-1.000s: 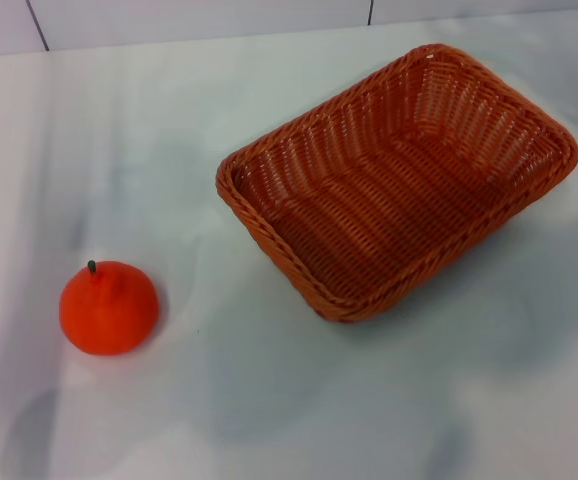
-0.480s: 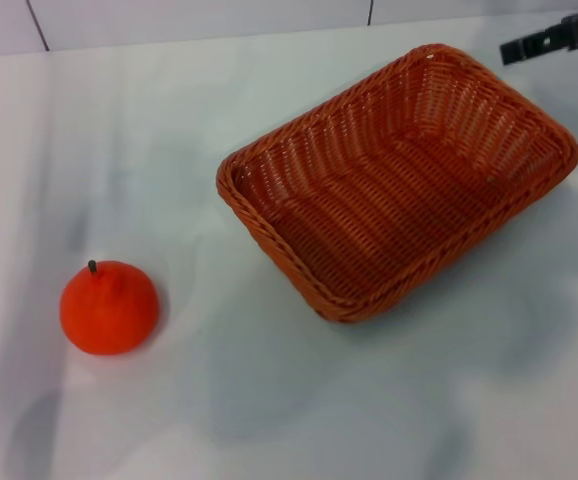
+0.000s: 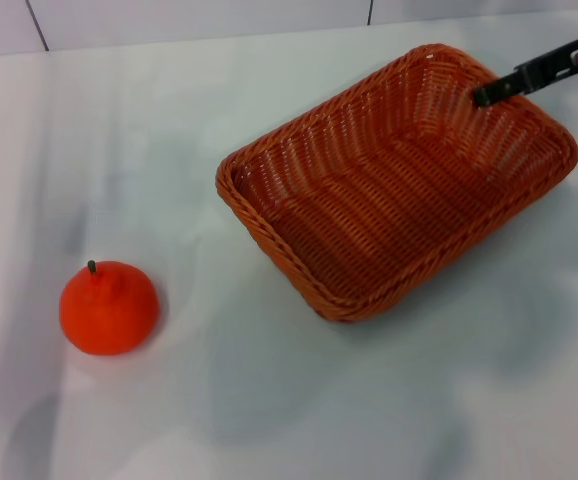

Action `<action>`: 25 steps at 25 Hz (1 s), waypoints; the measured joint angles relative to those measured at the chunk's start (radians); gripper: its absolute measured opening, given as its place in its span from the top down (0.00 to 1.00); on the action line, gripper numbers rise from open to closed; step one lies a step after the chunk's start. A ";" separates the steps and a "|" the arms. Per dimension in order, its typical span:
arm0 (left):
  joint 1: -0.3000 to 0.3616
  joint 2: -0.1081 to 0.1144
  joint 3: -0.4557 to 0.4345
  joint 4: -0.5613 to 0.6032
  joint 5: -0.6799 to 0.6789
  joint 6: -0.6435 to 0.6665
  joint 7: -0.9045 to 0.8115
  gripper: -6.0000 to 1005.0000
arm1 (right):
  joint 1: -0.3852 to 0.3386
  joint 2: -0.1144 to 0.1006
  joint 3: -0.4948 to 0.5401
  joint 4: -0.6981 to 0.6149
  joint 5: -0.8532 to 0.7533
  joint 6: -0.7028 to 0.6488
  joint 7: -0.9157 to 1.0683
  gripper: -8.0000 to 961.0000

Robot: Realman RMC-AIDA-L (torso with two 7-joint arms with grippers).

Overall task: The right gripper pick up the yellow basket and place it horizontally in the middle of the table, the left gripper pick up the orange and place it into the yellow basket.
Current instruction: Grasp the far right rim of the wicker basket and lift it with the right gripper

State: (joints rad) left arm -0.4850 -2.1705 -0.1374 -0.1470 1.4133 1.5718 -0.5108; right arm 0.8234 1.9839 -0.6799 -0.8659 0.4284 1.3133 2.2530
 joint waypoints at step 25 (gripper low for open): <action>0.000 0.000 -0.011 -0.006 -0.005 -0.025 0.000 0.09 | -0.050 0.019 -0.003 0.040 0.057 -0.029 -0.005 0.72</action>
State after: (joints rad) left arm -0.4852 -2.1705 -0.1487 -0.1533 1.4082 1.5472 -0.5108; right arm 0.7739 2.0031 -0.6833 -0.8260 0.4854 1.2841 2.2481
